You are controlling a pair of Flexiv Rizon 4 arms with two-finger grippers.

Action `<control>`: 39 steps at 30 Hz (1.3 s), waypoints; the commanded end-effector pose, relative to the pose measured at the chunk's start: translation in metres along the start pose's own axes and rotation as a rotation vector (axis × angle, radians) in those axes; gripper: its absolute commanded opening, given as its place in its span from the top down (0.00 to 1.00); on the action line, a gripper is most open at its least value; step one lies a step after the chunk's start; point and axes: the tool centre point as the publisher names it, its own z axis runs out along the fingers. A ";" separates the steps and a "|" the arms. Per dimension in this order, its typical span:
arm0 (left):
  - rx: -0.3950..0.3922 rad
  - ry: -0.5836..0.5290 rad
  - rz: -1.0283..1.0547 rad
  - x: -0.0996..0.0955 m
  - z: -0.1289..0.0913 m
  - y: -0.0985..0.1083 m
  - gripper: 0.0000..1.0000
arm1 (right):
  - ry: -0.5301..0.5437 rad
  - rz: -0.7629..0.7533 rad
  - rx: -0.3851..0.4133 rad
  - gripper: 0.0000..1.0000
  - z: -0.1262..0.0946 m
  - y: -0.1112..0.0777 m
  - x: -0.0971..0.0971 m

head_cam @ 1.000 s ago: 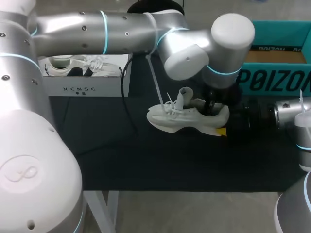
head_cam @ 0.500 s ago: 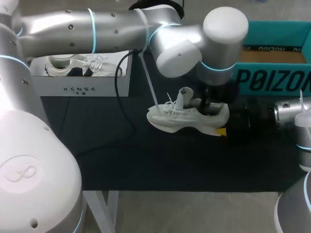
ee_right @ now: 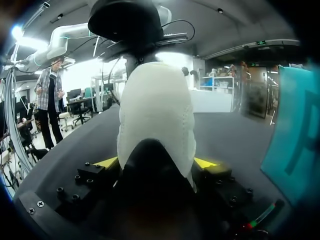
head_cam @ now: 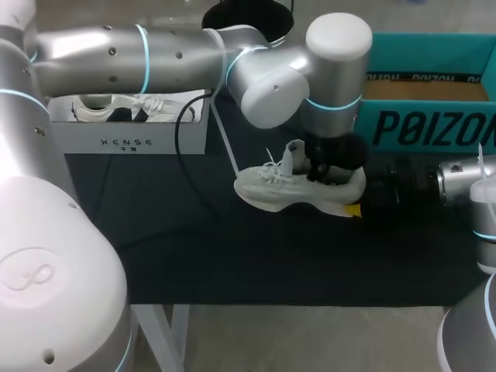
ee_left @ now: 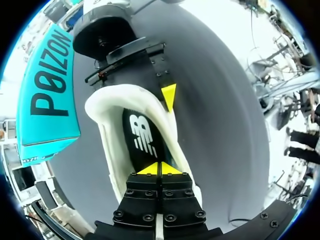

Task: Take the shoe out of the shoebox, open the shoe tongue, remove and reinsert the insole, then place the shoe into the shoebox

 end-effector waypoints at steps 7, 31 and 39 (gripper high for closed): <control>0.016 0.029 0.003 0.003 0.010 -0.008 0.67 | -0.001 0.001 0.002 1.00 0.003 -0.003 -0.001; -0.045 0.026 0.030 -0.006 0.062 -0.012 0.85 | -0.001 0.001 0.002 1.00 0.003 -0.003 -0.001; -0.044 0.034 0.020 0.001 0.074 -0.011 1.00 | -0.001 0.001 0.002 1.00 0.003 -0.003 -0.001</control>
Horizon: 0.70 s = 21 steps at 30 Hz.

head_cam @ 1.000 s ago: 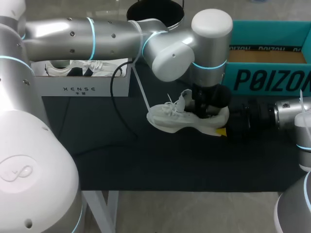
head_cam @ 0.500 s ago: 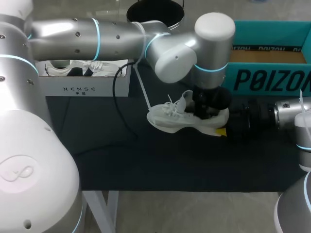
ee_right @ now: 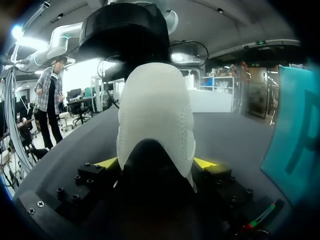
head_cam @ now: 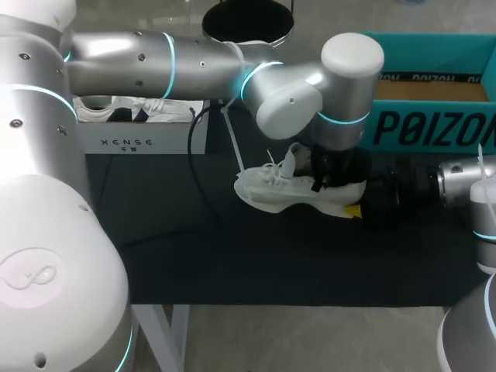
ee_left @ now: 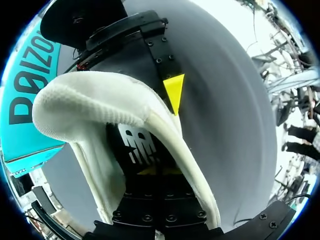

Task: Take the shoe out of the shoebox, open the shoe tongue, remove and reinsert the insole, then place the shoe into the shoebox

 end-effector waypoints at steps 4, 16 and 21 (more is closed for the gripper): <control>-0.003 -0.044 -0.008 -0.002 0.016 -0.001 1.00 | -0.001 0.001 0.002 1.00 0.003 -0.002 -0.001; 0.000 -0.141 0.014 -0.008 -0.024 0.003 1.00 | -0.001 0.001 0.002 1.00 0.003 -0.002 -0.001; 0.007 -0.163 0.026 -0.006 -0.034 0.001 1.00 | -0.001 0.001 0.002 1.00 0.003 -0.002 -0.001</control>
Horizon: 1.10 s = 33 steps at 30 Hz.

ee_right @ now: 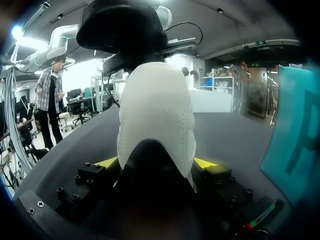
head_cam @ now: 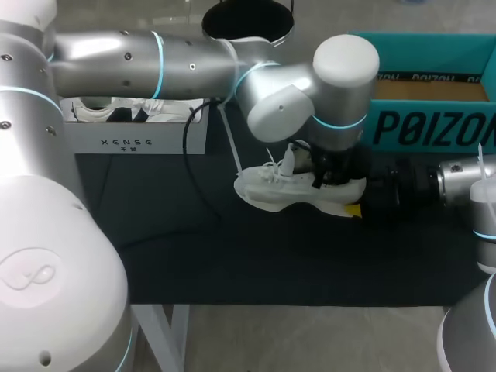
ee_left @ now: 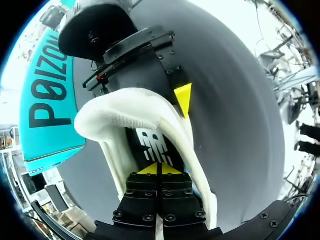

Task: Take the shoe out of the shoebox, open the shoe tongue, remove and reinsert the insole, then place the shoe into the shoebox

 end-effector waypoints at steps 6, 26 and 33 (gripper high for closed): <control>0.010 -0.034 0.002 0.007 -0.020 0.003 1.00 | -0.001 0.001 0.002 1.00 0.003 -0.003 0.000; 0.034 -0.092 -0.014 -0.010 -0.059 0.014 1.00 | -0.001 0.001 0.002 1.00 0.003 -0.003 0.000; 0.078 0.004 -0.034 -0.006 -0.047 0.015 1.00 | -0.001 0.001 0.002 1.00 0.003 -0.003 0.000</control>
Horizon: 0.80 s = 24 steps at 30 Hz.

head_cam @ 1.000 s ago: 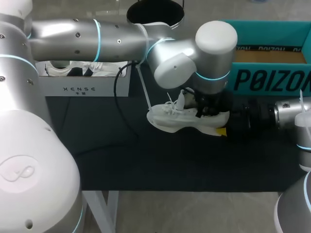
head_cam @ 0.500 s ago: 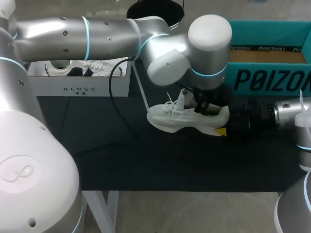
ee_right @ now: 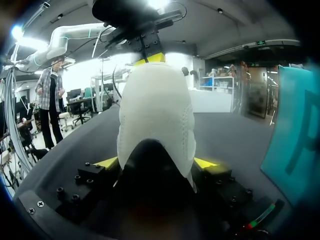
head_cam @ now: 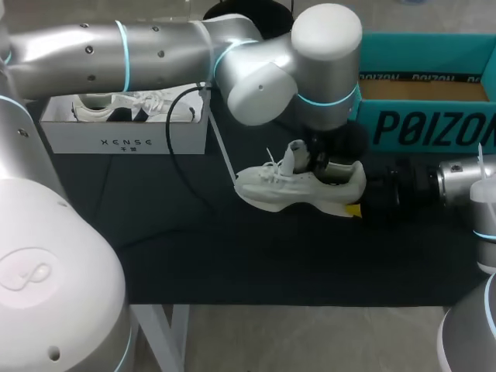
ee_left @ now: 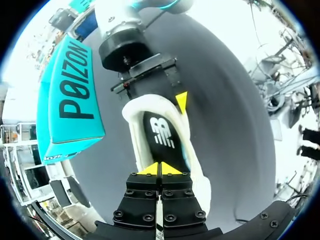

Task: Take the shoe out of the shoebox, open the shoe tongue, remove and reinsert the insole, then place the shoe into the shoebox

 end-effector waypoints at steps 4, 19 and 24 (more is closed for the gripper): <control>0.056 0.108 -0.004 0.003 0.018 -0.002 1.00 | -0.001 0.001 0.002 1.00 0.003 -0.003 0.000; 0.064 0.246 -0.039 0.024 0.042 -0.008 1.00 | -0.001 0.001 0.002 1.00 0.003 -0.003 0.000; 0.057 0.263 -0.036 0.023 0.047 -0.007 1.00 | -0.001 0.001 0.002 1.00 0.003 -0.003 0.000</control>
